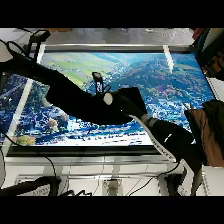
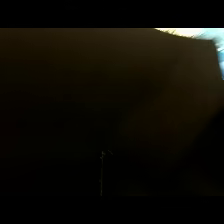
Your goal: Fold the clothes and pants, and hang the long-sleeved shirts on hangers.
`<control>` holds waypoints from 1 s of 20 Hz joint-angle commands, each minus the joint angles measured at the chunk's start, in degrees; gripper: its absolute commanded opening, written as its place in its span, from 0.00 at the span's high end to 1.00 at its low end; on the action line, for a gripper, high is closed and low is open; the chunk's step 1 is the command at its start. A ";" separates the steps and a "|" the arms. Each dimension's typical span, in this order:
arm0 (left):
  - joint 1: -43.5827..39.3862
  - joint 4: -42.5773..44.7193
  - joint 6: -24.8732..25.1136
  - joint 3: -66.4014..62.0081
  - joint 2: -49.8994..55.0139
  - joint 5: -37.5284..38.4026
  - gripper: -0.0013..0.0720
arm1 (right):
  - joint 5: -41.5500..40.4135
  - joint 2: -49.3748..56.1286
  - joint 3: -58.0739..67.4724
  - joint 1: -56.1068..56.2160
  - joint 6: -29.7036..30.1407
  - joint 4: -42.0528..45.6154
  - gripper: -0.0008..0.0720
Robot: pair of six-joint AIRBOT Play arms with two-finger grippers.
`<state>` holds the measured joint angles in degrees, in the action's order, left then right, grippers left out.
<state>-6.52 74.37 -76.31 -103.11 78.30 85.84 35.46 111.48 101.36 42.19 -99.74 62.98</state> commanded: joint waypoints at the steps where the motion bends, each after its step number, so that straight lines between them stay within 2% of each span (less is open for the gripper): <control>1: -0.17 0.63 -0.37 -0.07 1.88 -3.72 0.98 | 6.95 0.55 0.00 3.91 -2.58 1.92 0.96; 6: -0.90 -0.42 -2.60 -0.07 8.15 -7.96 0.98 | 16.57 -0.17 0.02 1.46 2.93 1.70 0.96; 11: -3.54 -9.64 -2.54 -0.04 12.13 -15.41 0.98 | 22.64 -2.78 0.02 -10.58 9.16 0.00 0.96; 15: -10.64 -16.04 -1.92 -0.02 15.39 -23.85 0.98 | 27.67 -6.54 0.02 -26.12 12.46 1.51 0.96; 18: -18.53 -21.09 0.92 -0.02 20.11 -28.94 0.98 | 31.34 -9.14 0.02 -37.99 12.46 2.36 0.96; 20: -24.39 -21.40 0.83 -0.04 24.11 -36.13 0.98 | 34.14 -10.47 0.02 -44.70 12.46 2.21 0.96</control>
<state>-23.94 56.42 -76.51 -103.13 97.95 58.81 64.84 103.07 101.36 7.11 -88.07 64.93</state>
